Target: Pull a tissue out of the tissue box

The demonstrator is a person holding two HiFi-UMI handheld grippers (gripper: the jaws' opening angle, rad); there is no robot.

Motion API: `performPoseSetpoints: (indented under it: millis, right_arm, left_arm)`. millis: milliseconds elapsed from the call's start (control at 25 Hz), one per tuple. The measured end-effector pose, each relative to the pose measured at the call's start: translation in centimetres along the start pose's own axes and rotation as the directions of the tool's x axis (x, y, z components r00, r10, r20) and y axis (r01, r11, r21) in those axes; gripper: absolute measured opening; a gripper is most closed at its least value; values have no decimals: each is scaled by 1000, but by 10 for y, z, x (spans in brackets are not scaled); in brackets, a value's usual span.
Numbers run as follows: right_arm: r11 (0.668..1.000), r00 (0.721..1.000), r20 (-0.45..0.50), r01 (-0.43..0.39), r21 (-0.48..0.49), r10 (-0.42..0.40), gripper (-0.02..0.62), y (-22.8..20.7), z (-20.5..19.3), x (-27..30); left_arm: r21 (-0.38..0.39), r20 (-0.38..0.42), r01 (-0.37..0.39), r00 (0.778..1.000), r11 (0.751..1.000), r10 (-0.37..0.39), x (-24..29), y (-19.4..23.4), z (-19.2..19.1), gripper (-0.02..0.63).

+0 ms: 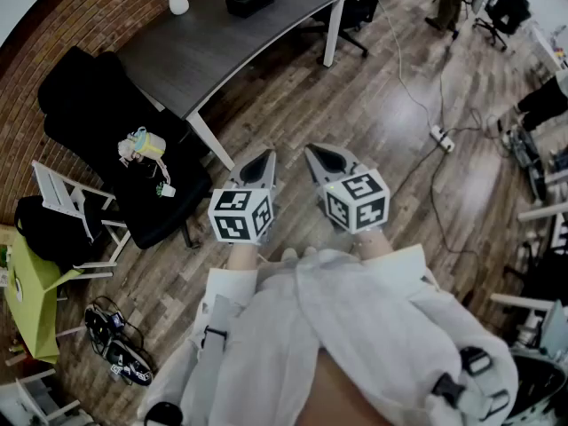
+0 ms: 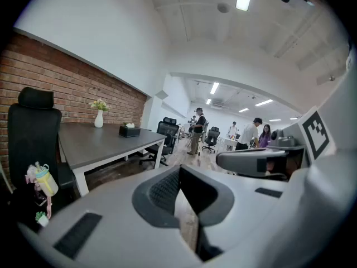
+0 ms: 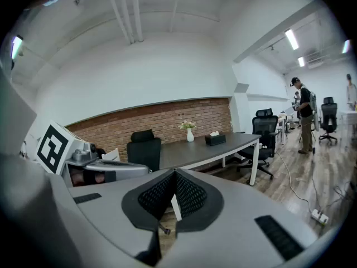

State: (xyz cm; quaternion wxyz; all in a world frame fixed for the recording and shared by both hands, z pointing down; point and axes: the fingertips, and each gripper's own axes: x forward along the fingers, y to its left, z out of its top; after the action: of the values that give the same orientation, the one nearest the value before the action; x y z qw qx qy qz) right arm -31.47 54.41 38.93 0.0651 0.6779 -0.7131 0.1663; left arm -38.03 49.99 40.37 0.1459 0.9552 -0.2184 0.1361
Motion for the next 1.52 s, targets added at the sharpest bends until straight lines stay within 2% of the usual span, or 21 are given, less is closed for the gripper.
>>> performPoseSetpoints:
  millis: [200, 520, 600, 760, 840, 1000, 1200, 1520]
  right_arm:
    - [1000, 1000, -22, 7, -11, -7, 2, -3, -7, 4]
    - [1000, 999, -39, 7, 22, -6, 2, -9, -20, 0]
    - [999, 999, -24, -26, 41, 27, 2, -7, -20, 0]
    - [988, 993, 9, -116, 106, 115, 2, -5, -23, -7]
    - [988, 994, 9, -105, 112, 105, 2, -15, -27, -11]
    - [993, 998, 21, -64, 95, 62, 3, -33, -29, -21]
    - [992, 999, 3, -51, 111, 51, 3, -45, -39, -24]
    - [994, 1000, -29, 0, 111, 3, 3, -73, -42, 4]
  left_arm:
    - [-15, -18, 0, 1000, 1000, -1, 2, 6, -9, 3]
    - [-25, -20, 20, 1000, 999, -20, 7, -1, -16, 3]
    - [-26, 2, 40, 999, 999, -40, 7, -5, -14, 3]
    - [-38, 91, 138, 987, 990, -134, 6, -23, -5, 3]
    - [-33, 91, 150, 985, 988, -146, 10, -29, -7, 3]
    - [-6, 57, 112, 992, 994, -111, 21, -37, -17, 3]
    - [-7, 14, 94, 995, 996, -94, 29, -46, -28, 5]
    - [-21, -23, 92, 995, 996, -92, 62, -24, -26, 5]
